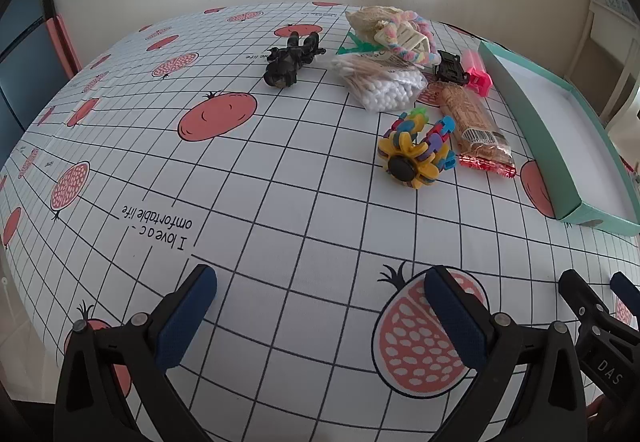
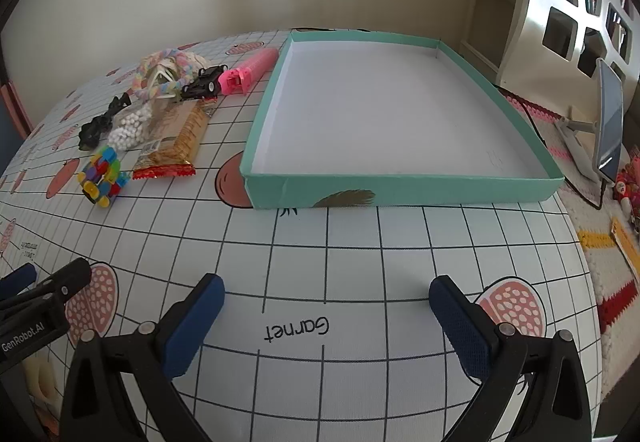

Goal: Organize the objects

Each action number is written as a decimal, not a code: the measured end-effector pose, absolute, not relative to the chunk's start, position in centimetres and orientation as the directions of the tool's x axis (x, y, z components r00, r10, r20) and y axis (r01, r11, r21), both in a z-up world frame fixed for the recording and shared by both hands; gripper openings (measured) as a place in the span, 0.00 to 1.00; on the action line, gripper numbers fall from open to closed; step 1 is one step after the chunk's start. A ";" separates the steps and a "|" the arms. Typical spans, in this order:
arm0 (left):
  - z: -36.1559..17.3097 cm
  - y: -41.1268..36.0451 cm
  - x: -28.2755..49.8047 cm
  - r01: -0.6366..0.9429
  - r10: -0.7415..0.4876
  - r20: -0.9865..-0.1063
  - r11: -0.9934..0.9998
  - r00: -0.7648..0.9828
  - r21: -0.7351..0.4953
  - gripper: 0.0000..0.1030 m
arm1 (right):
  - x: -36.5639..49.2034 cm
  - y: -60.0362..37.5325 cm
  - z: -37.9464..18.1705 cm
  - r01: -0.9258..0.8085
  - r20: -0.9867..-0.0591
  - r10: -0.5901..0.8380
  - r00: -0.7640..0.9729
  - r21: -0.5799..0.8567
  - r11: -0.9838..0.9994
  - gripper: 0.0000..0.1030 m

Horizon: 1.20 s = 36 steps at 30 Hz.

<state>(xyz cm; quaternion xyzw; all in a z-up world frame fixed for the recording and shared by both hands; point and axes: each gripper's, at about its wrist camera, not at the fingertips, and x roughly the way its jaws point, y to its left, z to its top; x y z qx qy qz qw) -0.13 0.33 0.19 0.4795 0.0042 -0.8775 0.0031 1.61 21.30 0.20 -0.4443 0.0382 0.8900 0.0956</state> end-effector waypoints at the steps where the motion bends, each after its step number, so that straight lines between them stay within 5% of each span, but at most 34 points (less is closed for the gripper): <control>1: 0.2 0.4 -0.2 0.010 -0.002 -0.842 -1.000 -0.540 -0.004 1.00 | 1.6 21.3 0.2 -0.204 -0.798 0.136 -0.587 -0.017 -0.979 1.00; 36: -0.2 0.1 -0.3 -0.014 0.010 -0.834 -1.000 -0.552 -0.002 1.00 | 1.7 21.5 0.3 -0.204 -0.802 0.135 -0.582 -0.017 -0.979 1.00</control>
